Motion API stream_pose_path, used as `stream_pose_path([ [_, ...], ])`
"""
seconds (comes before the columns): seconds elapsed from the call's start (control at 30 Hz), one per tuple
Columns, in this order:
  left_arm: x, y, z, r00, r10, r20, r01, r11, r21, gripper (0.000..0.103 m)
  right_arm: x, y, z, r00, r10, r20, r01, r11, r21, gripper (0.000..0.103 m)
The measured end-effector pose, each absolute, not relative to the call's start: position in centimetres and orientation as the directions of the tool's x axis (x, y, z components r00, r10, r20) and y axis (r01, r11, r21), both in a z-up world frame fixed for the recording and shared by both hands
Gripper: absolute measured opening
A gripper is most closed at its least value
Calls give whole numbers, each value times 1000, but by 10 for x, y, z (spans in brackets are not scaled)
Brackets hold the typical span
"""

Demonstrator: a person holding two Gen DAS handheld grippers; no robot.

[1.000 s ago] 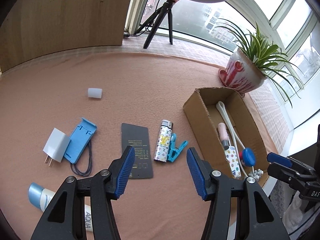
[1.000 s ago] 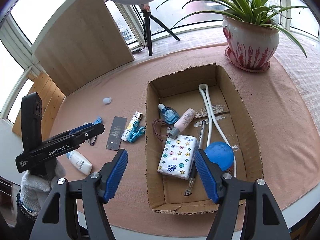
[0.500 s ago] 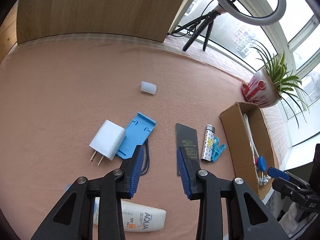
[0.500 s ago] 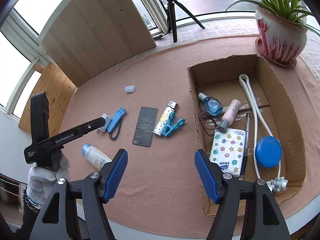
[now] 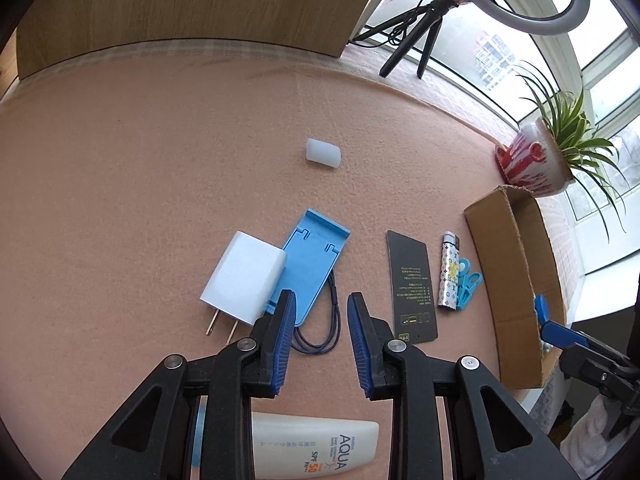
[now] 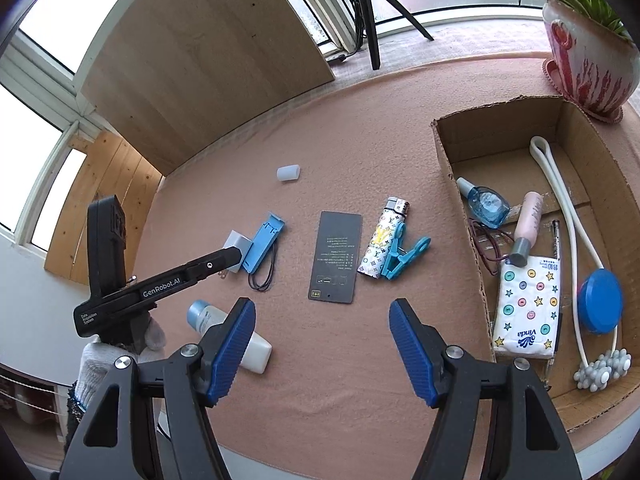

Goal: Organize objects
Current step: 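Move the left gripper to the blue phone stand beside the white charger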

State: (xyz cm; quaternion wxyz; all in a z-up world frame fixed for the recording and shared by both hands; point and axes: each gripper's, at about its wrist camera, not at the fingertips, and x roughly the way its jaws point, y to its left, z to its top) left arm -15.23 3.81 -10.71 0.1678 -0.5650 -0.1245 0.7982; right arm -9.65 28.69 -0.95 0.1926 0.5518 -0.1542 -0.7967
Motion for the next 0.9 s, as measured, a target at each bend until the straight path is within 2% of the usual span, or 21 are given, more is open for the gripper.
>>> stream_pose_path([
  [0.2,-158,34,-122,-283,406,-869,-124,-914,-386,29,-99,278,-17,-302,-471,-829,126,-881,455,66],
  [0.47,-170,32,-123,-326,334,-884,-140,-942,-304,29,-100,263,-25,-288,-449,-846,129,-893,430,66],
  [0.57,-171,42,-120,-337,303,-891,-196,-949,-249,32,-101,259,-27,-281,-450,-848,129,-893,431,66],
  [0.7,-172,55,-121,-330,292,-898,-240,-946,-219,43,-102,254,-29,-273,-446,-852,133,-895,426,66],
  [0.9,-172,64,-129,-315,264,-912,-254,-949,-187,44,-107,246,-32,-264,-436,-860,143,-900,412,66],
])
